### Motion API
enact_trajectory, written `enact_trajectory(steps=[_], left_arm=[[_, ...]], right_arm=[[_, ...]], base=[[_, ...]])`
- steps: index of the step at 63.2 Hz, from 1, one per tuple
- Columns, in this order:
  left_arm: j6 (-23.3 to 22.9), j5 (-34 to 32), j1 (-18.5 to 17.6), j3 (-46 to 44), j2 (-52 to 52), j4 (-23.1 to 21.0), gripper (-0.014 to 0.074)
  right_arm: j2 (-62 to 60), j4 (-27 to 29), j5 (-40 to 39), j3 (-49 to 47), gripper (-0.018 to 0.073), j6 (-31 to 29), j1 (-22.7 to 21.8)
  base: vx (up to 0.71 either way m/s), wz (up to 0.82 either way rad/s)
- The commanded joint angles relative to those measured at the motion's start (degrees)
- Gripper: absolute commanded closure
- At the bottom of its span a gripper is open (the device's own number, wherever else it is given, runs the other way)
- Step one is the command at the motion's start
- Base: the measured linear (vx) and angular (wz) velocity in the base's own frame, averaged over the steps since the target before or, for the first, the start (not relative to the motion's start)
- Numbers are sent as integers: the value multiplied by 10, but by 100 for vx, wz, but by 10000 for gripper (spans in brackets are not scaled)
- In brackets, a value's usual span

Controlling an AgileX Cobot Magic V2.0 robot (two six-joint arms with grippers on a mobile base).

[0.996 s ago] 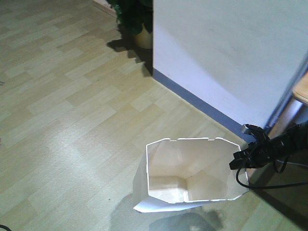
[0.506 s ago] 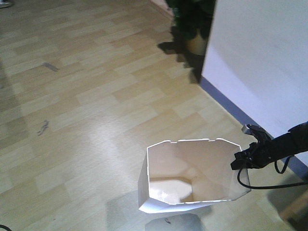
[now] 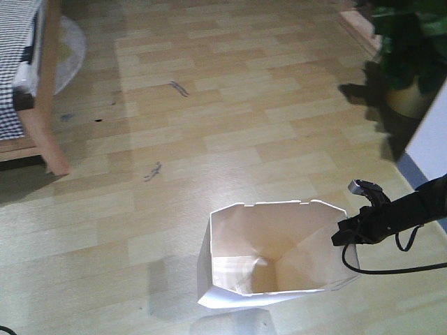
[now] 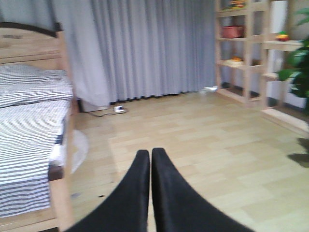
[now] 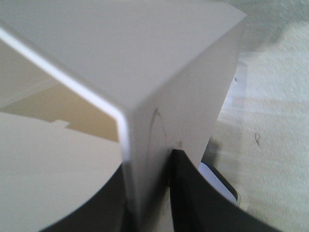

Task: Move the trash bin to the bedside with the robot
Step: 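Drive the base toward the bed, holding the bin in the right gripper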

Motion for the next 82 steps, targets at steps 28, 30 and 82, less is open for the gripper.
enact_trajectory(steps=[28, 30, 82], left_arm=[[-8, -41, 0, 7, -4, -6, 603], [-8, -41, 0, 7, -4, -6, 603], [-8, -41, 0, 7, -4, -6, 603]], right_arm=[[-44, 40, 124, -5, 563, 0, -3], [-44, 40, 124, -5, 563, 0, -3], [-44, 40, 124, -5, 563, 0, -3]], base=[[28, 30], [33, 14], [34, 5]])
